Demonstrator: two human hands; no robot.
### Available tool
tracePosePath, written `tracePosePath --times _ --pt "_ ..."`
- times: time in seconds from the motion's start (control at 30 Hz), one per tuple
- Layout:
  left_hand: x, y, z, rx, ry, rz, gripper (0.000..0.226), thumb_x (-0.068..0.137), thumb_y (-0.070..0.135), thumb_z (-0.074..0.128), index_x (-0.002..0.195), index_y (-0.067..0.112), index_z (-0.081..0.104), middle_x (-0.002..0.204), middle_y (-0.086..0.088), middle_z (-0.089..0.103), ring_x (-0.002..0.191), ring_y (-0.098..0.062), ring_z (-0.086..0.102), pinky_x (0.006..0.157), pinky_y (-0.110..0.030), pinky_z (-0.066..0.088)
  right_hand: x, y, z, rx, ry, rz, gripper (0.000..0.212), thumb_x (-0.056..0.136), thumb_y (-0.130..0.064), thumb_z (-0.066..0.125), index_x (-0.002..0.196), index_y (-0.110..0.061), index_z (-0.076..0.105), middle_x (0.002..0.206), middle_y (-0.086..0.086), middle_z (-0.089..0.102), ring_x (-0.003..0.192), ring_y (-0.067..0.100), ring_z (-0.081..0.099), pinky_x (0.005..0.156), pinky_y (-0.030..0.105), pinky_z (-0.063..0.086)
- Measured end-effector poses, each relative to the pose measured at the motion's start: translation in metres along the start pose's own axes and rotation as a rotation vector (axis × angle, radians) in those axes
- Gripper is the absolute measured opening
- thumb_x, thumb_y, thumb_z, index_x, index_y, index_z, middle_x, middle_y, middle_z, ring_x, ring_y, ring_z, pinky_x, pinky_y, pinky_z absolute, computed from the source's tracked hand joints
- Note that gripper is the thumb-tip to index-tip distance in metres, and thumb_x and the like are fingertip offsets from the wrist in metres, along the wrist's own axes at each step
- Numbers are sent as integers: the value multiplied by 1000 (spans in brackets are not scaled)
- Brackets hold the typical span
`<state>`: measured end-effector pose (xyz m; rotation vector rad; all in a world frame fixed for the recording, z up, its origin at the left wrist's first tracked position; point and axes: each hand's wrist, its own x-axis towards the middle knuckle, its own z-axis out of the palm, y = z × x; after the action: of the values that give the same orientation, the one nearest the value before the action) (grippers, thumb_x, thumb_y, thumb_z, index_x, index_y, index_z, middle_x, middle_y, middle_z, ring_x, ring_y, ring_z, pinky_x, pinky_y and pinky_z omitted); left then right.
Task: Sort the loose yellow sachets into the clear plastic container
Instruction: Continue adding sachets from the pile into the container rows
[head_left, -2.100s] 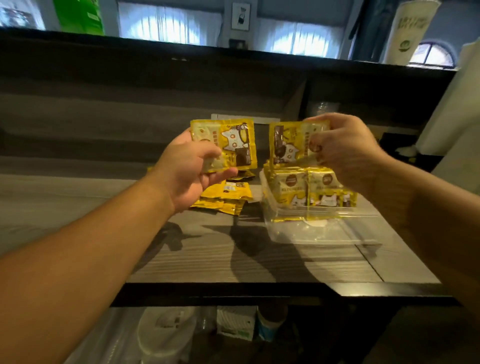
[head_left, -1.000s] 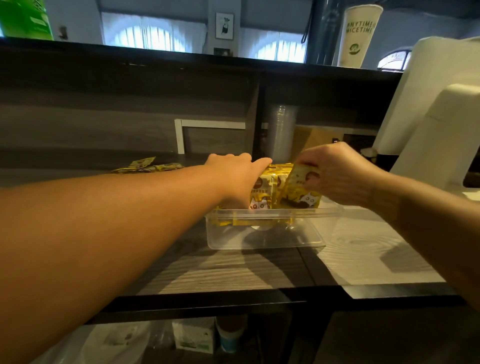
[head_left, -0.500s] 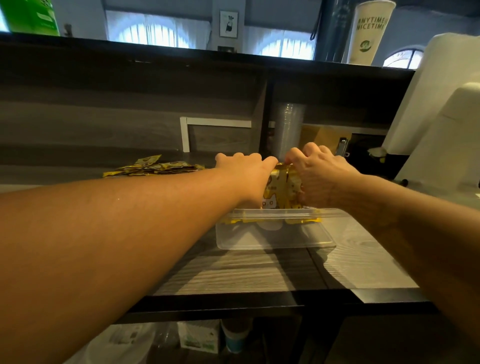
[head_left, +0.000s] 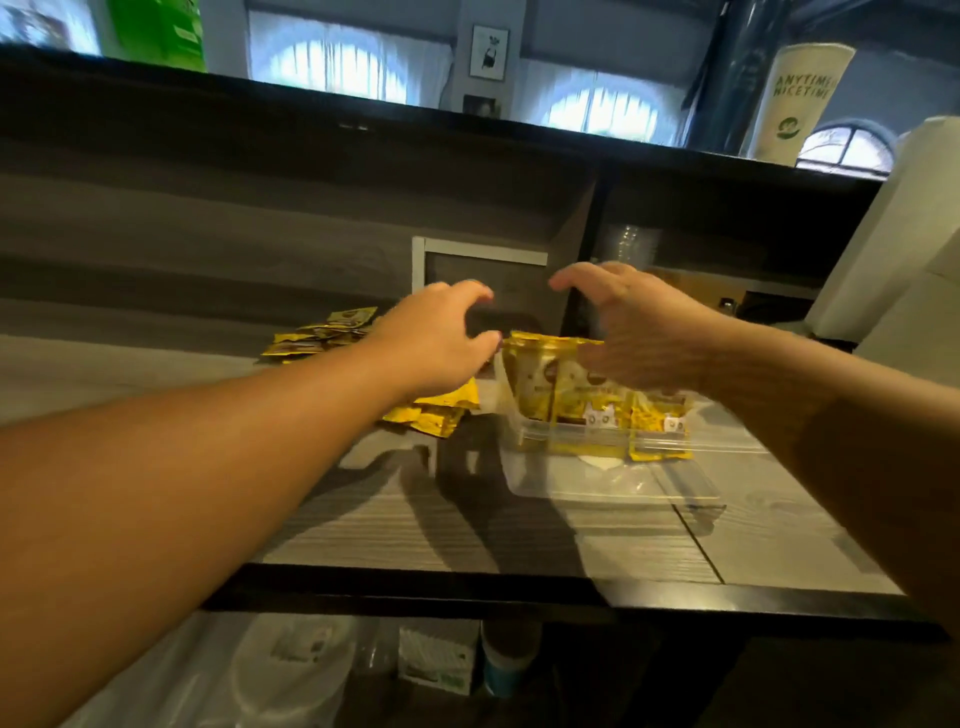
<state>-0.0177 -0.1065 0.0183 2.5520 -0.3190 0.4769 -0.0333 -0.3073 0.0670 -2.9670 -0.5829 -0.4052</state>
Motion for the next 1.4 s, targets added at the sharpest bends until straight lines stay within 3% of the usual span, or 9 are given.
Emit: tracePosePath --times 0.23,0.47,0.57,0.7,0.97,1.1,1.17,1.3,1.4 --pt "-52 -108 -12 309 -233 -119 68 95 42 58 154 37 26 161 -2 30 147 -26 28 116 -51 29 26 -105 29 46 -63 -190 65 86 -7 65 143 -24 39 137 5 45 122 26 46 95 36 46" --pt "-66 -111 -15 170 99 -59 47 89 22 66 132 37 58 133 7 60 121 -20 54 99 -42 48 48 -141 81 -126 -334 -111 55 89 -11 61 139 -9 39 136 16 47 126 34 43 99 45 43" --pt "-71 -117 -20 182 0 -141 63 84 25 68 141 41 47 146 8 49 133 -21 43 106 -47 43 57 -143 94 -170 -402 -104 77 83 -13 70 148 -15 29 149 14 36 139 37 30 108 54 37" --pt "-70 -120 -24 114 -42 -261 68 79 6 67 139 34 53 142 0 53 125 -24 52 94 -37 50 66 -144 107 -179 -364 -92 65 87 -13 66 145 -20 35 133 13 53 121 32 50 94 46 48" --pt "-71 -116 -31 -425 499 -166 36 88 -2 59 110 25 67 115 4 57 94 -7 58 66 -5 44 69 -151 116 -173 -308 -57 56 89 -17 67 137 -17 39 126 13 55 114 33 53 75 38 41" --pt "-67 -114 -32 -929 463 -223 33 98 14 58 96 44 71 108 9 72 103 -12 68 85 -33 58 65 -153 110 -168 -268 -43 60 86 -13 69 138 -17 39 128 14 54 117 34 51 87 44 48" --pt "-64 -116 -34 -1079 481 -299 28 100 18 57 98 42 72 103 9 74 100 -12 71 81 -38 60 61 -154 103 -118 -220 -28 58 85 -12 69 136 -18 42 126 12 55 117 33 52 92 46 49" --pt "-61 -117 -33 -1114 511 -370 26 99 14 58 101 38 68 103 4 74 94 -16 73 69 -38 61 49 -149 84 127 -76 65 42 88 -5 62 126 -15 47 102 6 57 100 27 59 84 42 54" --pt "-62 -117 -33 -1089 443 -402 50 90 -10 59 107 37 60 109 -2 68 95 -20 70 70 -41 61 38 -138 68 214 75 79 24 91 -4 55 109 -19 50 95 1 55 95 25 60 70 32 48"
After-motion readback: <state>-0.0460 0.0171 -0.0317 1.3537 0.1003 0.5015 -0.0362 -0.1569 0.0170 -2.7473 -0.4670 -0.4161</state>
